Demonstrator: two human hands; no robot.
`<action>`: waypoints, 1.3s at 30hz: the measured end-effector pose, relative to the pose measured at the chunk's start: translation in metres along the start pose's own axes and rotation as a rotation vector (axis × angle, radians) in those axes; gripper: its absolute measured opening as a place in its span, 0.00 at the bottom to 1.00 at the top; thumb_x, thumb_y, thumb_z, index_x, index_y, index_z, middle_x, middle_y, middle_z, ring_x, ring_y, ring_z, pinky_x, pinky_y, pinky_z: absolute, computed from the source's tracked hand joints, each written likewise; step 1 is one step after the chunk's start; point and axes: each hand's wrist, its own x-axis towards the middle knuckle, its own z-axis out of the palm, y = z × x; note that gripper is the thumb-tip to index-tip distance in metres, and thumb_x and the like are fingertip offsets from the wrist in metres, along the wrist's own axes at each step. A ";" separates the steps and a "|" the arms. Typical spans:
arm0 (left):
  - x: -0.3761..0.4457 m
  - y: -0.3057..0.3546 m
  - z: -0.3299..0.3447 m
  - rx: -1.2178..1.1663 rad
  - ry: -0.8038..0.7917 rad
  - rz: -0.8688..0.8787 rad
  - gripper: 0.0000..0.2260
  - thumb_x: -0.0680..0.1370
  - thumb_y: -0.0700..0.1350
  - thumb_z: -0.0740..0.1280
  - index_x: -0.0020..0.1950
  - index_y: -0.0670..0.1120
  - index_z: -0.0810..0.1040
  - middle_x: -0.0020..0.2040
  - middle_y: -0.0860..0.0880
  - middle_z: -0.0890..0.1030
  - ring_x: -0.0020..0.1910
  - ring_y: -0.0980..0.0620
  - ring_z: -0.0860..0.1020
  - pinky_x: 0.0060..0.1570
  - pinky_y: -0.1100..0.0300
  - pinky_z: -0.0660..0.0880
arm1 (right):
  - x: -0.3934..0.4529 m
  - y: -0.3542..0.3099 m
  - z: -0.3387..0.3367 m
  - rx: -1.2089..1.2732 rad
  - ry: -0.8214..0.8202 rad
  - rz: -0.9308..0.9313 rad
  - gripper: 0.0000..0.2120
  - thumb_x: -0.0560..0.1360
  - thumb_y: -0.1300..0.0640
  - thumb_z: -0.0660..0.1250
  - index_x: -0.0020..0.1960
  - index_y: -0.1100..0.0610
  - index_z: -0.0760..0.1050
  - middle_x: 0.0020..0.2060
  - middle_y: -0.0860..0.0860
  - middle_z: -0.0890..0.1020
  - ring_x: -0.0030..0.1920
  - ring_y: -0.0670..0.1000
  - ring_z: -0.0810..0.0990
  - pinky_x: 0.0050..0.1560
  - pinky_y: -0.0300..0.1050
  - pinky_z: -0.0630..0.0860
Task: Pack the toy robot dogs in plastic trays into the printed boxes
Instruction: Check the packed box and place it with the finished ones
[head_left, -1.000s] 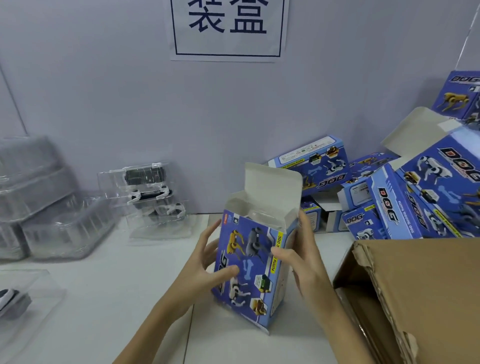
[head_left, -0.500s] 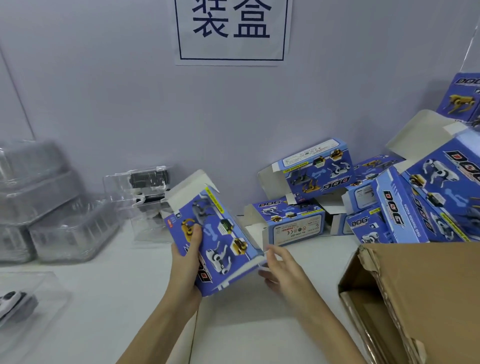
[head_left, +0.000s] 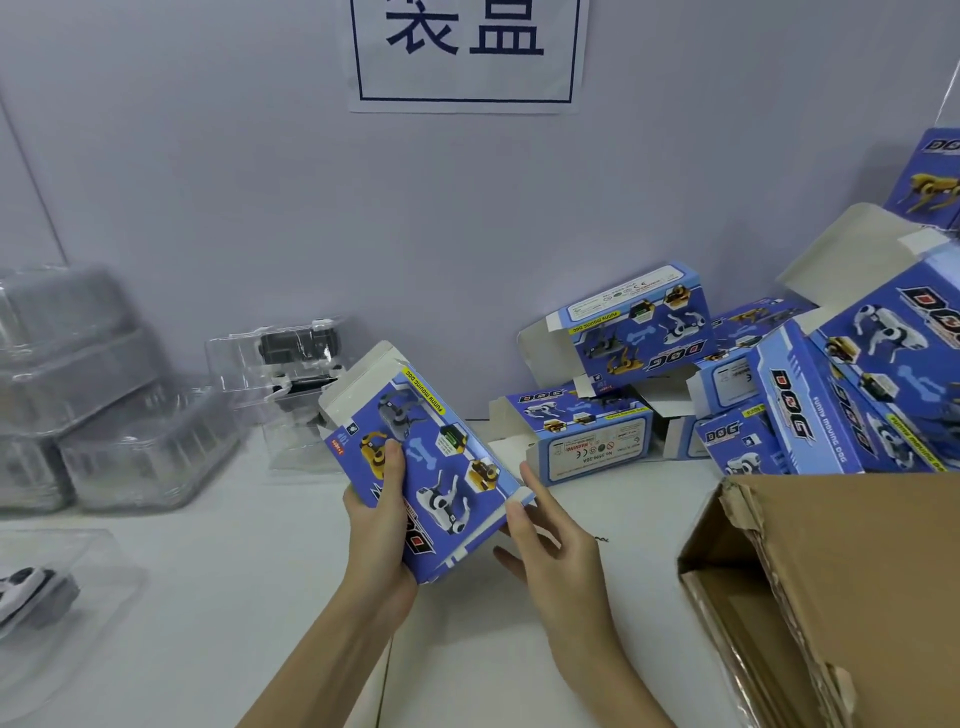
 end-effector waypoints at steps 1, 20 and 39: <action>0.000 0.000 0.000 -0.001 0.003 -0.002 0.27 0.75 0.65 0.72 0.68 0.52 0.70 0.52 0.49 0.89 0.46 0.43 0.88 0.43 0.43 0.86 | 0.000 0.000 0.000 0.016 0.007 0.014 0.27 0.70 0.41 0.72 0.69 0.35 0.75 0.48 0.45 0.88 0.54 0.46 0.86 0.48 0.48 0.86; -0.016 0.006 0.004 0.062 -0.298 -0.050 0.26 0.79 0.62 0.69 0.73 0.54 0.73 0.61 0.44 0.86 0.56 0.37 0.86 0.51 0.36 0.84 | 0.004 -0.010 -0.023 -0.186 -0.078 -0.235 0.36 0.69 0.39 0.78 0.75 0.46 0.73 0.64 0.52 0.82 0.57 0.53 0.85 0.47 0.44 0.84; 0.001 -0.016 -0.013 0.370 -0.484 0.340 0.33 0.77 0.54 0.73 0.78 0.63 0.59 0.63 0.53 0.84 0.56 0.44 0.87 0.45 0.53 0.85 | 0.019 -0.021 -0.038 -0.175 -0.161 -0.031 0.45 0.68 0.40 0.73 0.81 0.42 0.60 0.72 0.50 0.75 0.73 0.49 0.74 0.75 0.56 0.71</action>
